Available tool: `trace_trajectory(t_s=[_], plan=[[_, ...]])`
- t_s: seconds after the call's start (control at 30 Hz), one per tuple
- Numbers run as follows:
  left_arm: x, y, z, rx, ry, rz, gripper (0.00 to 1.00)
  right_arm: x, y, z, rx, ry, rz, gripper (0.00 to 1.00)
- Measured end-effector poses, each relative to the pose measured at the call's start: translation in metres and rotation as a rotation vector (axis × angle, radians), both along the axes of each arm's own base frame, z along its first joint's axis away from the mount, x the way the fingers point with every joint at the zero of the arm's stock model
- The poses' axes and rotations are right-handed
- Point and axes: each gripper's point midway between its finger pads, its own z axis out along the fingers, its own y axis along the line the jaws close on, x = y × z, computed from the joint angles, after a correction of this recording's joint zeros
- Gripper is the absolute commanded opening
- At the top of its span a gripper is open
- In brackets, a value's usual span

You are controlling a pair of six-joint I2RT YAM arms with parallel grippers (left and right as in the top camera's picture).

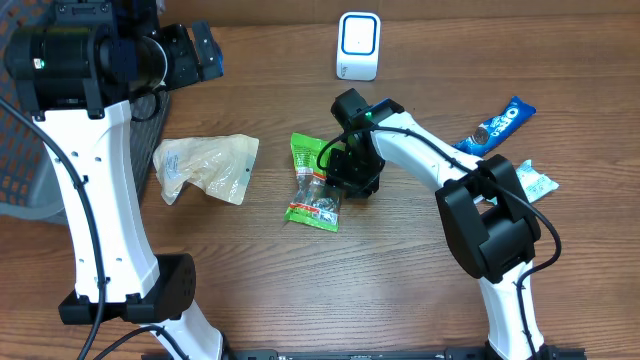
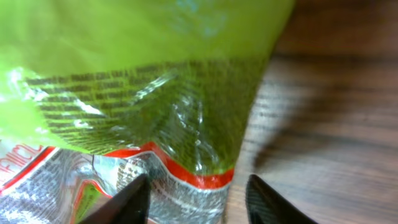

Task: Scan the item barcode
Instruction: 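Reach the right gripper to the green snack bag and grasp it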

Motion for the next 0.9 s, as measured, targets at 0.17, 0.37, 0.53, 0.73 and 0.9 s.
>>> trace_trajectory(t_s=[0.17,0.37,0.53,0.73,0.9], plan=[[0.000,0.000,0.000,0.000,0.000,0.000,1.00,0.026,-0.011,0.004,0.071,-0.166,0.197,0.97],[0.000,0.000,0.000,0.000,0.000,0.000,1.00,0.075,-0.026,0.009,0.104,-0.370,0.271,1.00],[0.000,0.000,0.000,0.000,0.000,0.000,1.00,0.076,-0.015,0.013,0.161,-0.391,0.291,0.99],[0.000,0.000,0.000,0.000,0.000,0.000,1.00,0.063,0.020,0.007,0.251,-0.319,0.241,0.73],[0.000,0.000,0.000,0.000,0.000,0.000,1.00,0.046,0.031,0.002,0.231,-0.180,0.102,0.62]])
